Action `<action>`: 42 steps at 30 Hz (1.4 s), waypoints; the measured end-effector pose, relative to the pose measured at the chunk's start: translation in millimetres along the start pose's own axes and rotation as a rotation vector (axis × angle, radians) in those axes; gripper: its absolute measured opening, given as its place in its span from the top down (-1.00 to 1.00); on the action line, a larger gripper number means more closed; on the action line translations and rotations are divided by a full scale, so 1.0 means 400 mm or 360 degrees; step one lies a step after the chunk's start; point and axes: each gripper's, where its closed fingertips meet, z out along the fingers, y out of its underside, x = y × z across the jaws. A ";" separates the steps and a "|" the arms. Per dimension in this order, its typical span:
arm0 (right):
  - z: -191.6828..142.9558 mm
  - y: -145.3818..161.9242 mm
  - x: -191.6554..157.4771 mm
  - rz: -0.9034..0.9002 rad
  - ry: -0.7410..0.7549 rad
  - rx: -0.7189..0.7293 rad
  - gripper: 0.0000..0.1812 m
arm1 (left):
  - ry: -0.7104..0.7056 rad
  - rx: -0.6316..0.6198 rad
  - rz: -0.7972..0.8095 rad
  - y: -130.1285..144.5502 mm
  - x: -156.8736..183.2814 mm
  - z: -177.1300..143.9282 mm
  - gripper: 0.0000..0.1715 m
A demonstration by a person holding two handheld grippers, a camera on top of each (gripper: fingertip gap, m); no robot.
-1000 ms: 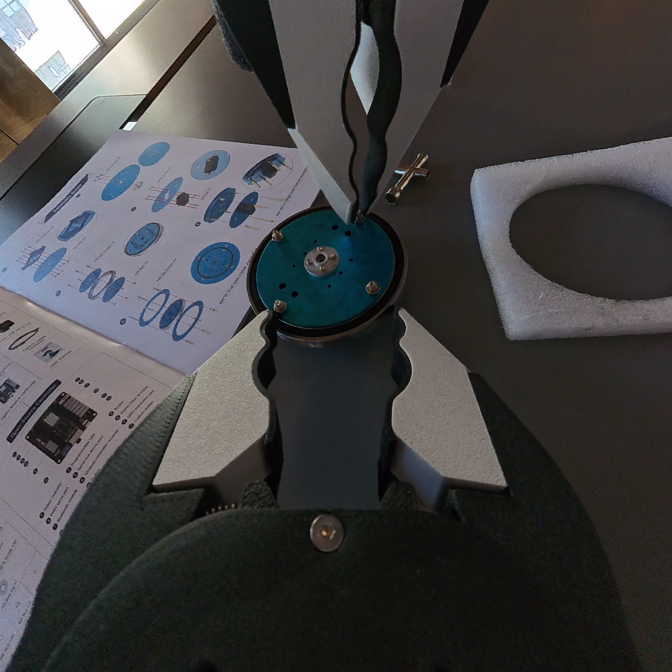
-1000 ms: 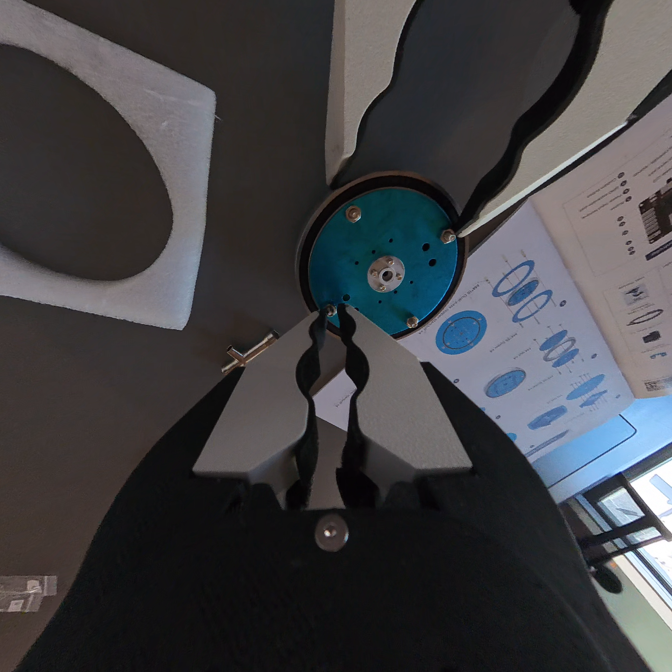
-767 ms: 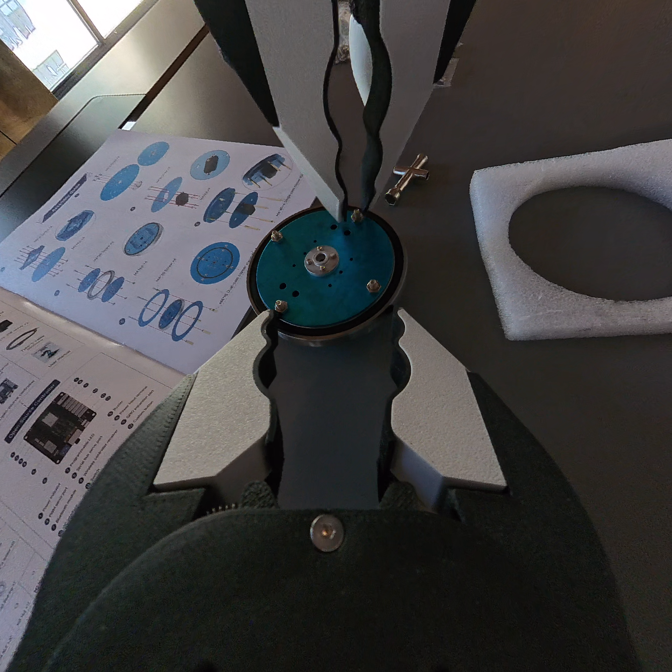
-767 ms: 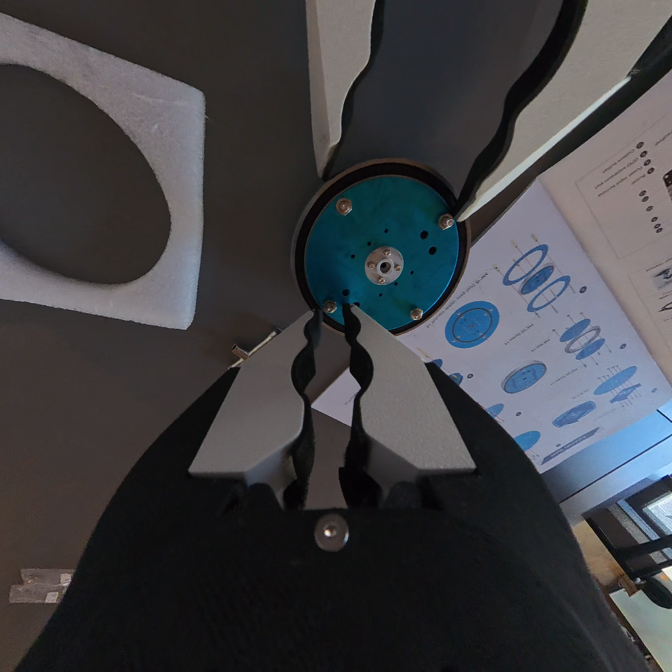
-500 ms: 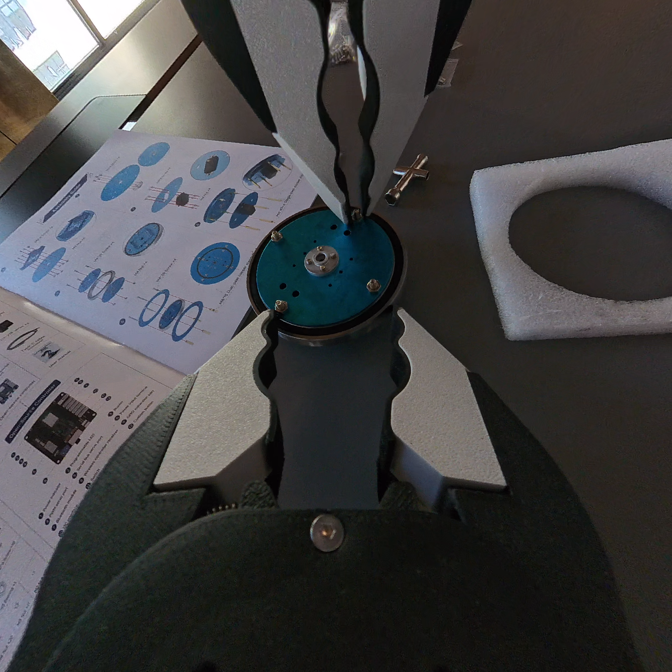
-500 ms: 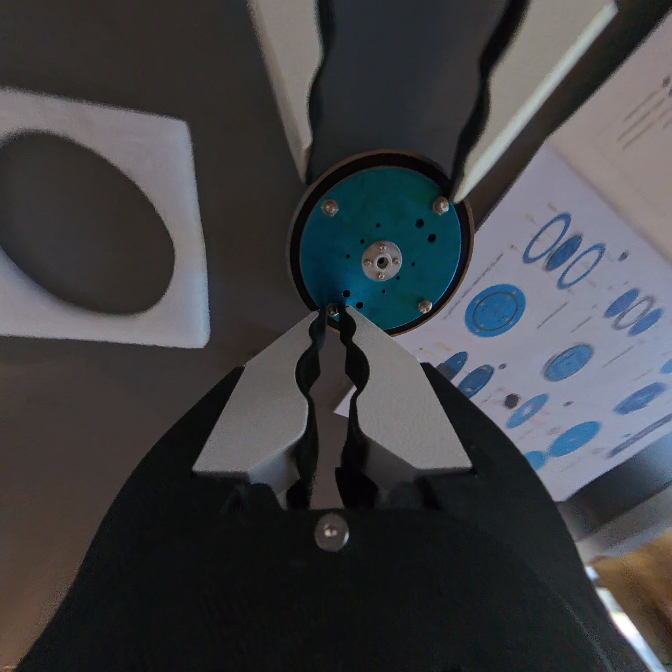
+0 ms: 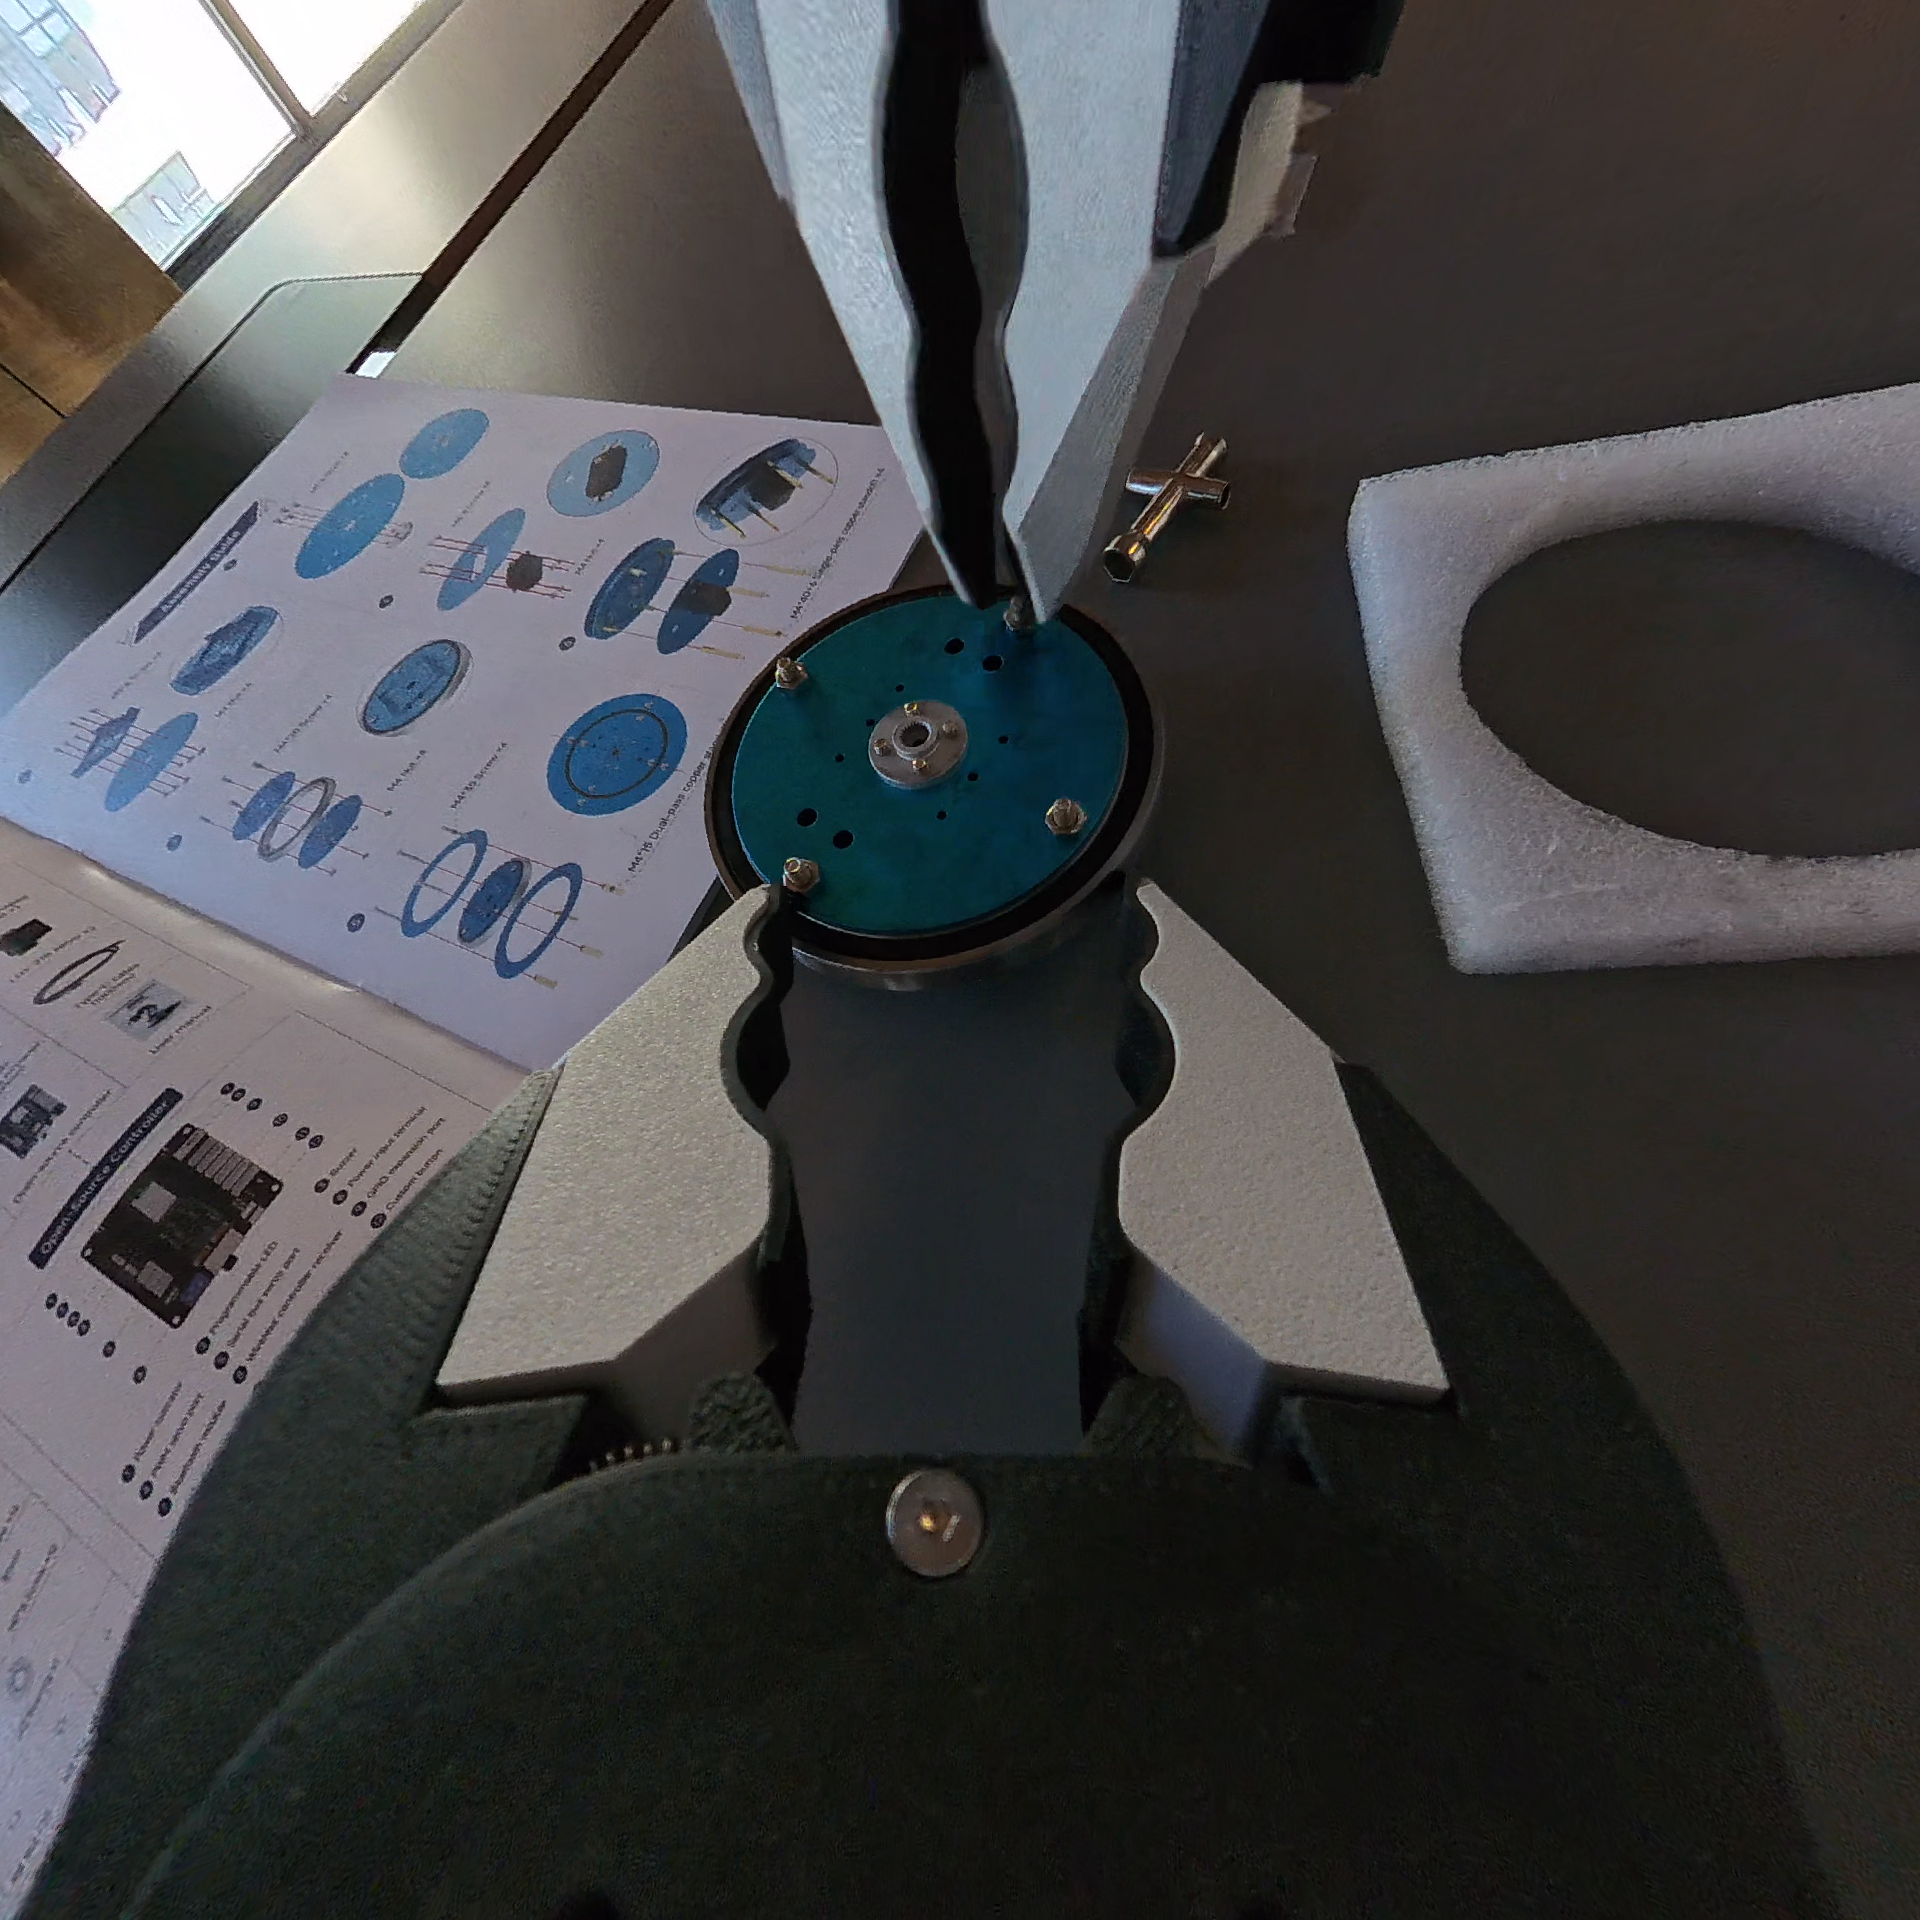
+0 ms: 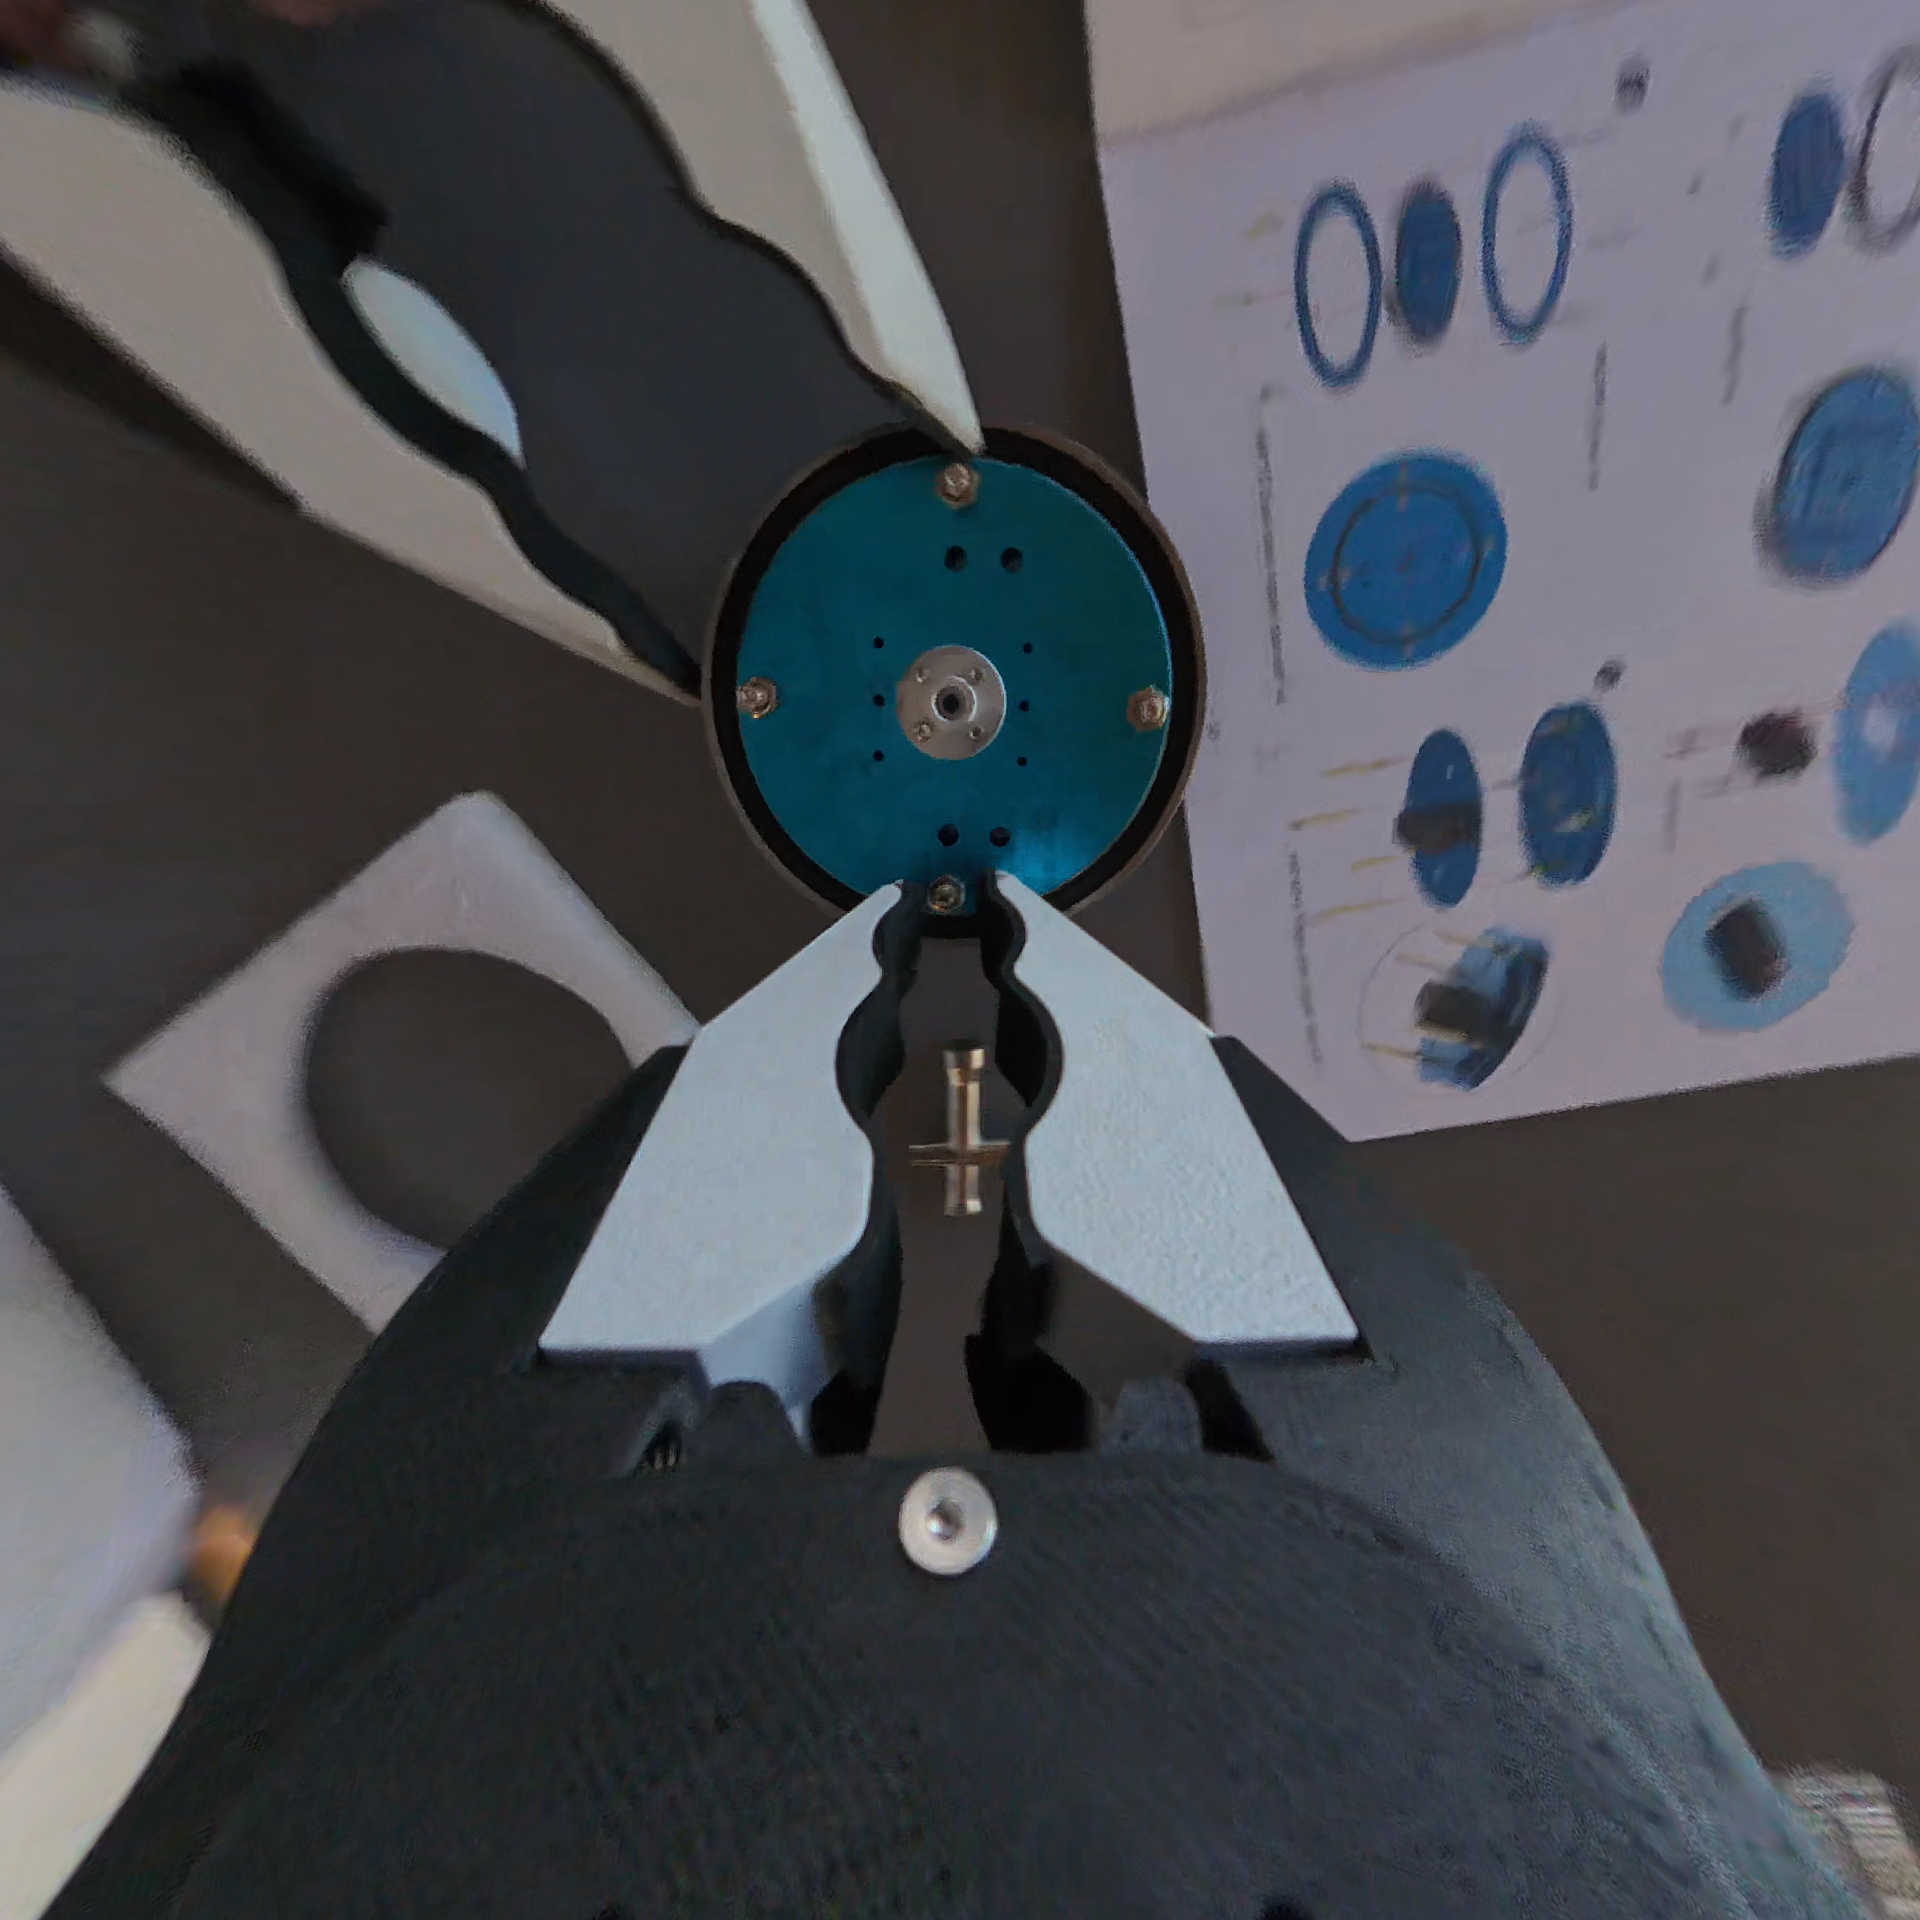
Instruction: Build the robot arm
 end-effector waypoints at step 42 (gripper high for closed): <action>0.009 0.023 0.012 -0.0420 -0.0032 -0.0162 1.00 | 0.0002 0.0006 0.0006 -0.001 0.001 0.000 0.30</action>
